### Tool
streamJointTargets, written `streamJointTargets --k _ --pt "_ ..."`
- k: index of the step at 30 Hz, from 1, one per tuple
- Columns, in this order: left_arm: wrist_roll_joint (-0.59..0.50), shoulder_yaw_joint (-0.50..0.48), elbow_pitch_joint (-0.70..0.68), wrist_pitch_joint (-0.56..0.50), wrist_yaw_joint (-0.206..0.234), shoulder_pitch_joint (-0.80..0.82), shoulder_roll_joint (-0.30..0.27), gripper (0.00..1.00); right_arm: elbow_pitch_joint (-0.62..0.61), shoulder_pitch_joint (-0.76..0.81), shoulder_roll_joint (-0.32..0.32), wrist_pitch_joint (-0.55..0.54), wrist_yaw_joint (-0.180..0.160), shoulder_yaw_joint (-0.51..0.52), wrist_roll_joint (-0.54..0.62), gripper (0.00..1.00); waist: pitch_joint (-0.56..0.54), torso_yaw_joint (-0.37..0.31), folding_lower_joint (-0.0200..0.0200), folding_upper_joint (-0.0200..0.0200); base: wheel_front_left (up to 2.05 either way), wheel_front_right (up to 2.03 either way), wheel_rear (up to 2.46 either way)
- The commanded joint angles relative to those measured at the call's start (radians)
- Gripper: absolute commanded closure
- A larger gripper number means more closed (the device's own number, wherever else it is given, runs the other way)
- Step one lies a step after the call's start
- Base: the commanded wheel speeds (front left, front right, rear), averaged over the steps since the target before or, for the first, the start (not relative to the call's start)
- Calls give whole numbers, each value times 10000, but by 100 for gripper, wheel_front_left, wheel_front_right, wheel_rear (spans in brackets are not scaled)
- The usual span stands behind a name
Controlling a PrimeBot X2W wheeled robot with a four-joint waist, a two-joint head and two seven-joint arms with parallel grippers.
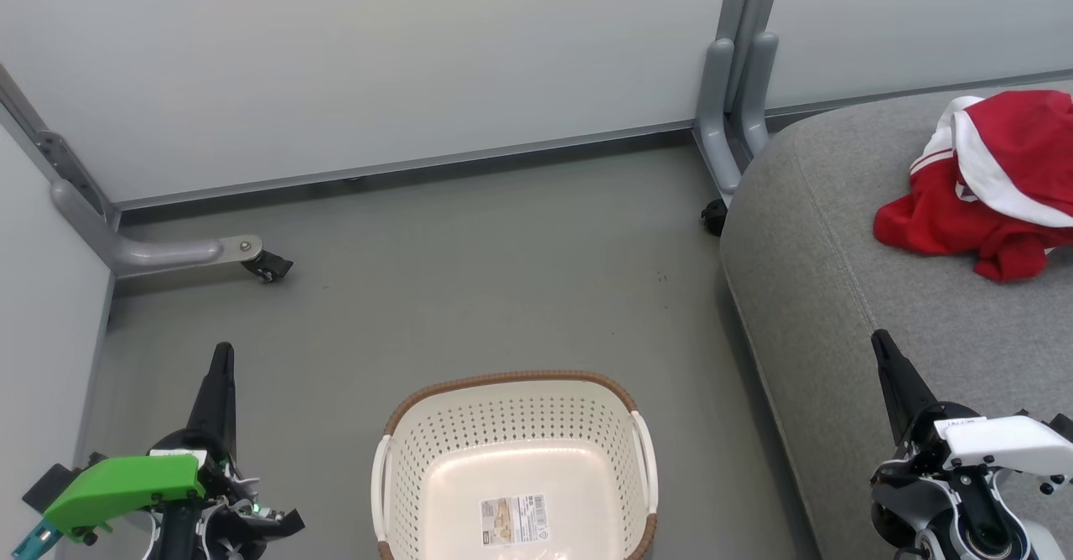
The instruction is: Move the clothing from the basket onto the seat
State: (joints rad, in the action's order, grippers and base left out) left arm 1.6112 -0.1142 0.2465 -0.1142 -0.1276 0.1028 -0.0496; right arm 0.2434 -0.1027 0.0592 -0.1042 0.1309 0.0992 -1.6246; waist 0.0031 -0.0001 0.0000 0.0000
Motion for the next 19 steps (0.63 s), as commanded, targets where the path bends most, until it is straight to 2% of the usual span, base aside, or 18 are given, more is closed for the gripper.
streamJointTargets --k 1,19 --pt "30 -28 -21 -37 -64 105 -12 100 24 -85 24 -14 -3 32 12 100 0 1 0 0 0 0 0" --pt "31 -26 -22 -35 -63 105 -12 100 26 -88 0 -51 -3 63 45 100 0 1 0 0 0 0 0"
